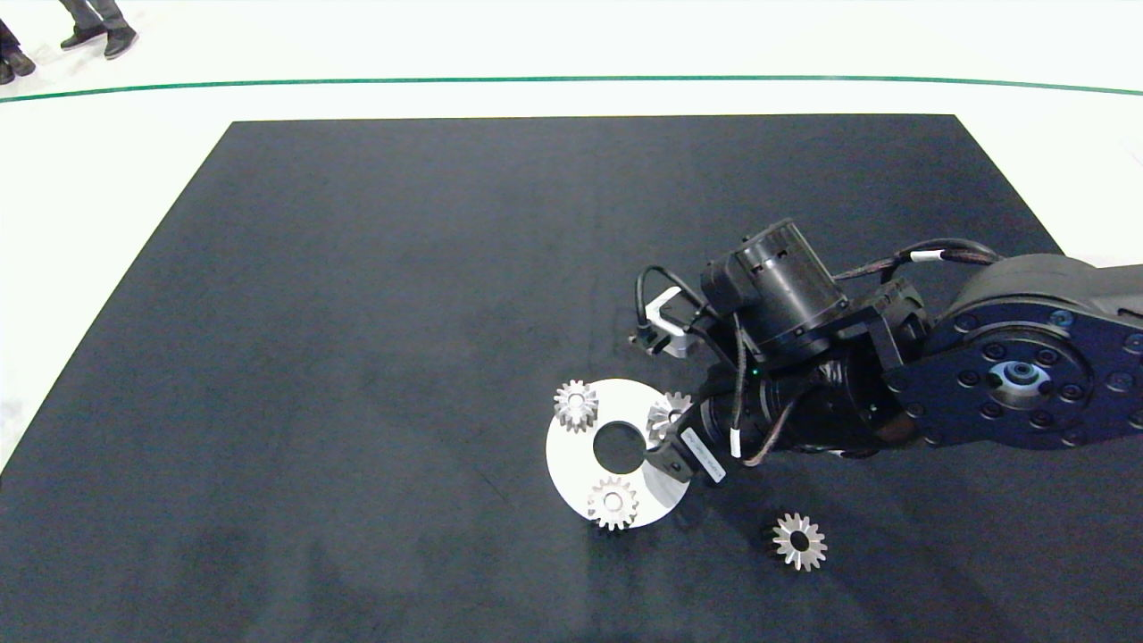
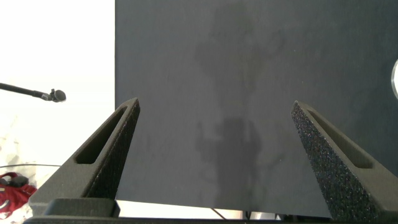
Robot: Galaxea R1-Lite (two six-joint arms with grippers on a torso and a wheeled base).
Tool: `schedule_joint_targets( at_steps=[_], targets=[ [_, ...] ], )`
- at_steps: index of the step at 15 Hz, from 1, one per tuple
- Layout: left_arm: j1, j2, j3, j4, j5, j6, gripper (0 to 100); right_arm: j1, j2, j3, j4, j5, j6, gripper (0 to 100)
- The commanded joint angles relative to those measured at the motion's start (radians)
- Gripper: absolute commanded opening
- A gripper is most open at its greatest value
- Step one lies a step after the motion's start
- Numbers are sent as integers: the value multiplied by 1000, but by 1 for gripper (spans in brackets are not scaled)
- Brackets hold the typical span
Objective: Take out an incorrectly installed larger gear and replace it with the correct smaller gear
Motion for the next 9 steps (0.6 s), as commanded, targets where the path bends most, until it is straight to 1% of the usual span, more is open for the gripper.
schedule_joint_targets(
  at_steps=[1, 2, 4, 9],
  targets=[
    [1, -10, 0, 5, 1, 0, 100, 1, 24, -1, -32, 0, -3, 86],
    [1, -13, 0, 5, 1, 0, 100, 2, 28, -1, -42, 0, -5, 83],
    [-1, -18, 0, 5, 1, 1, 100, 4, 28, 1, -44, 0, -17, 80],
    [1, -25, 2, 4, -1, 11, 100, 22, 25, 4, -47, -2, -16, 70]
  ],
)
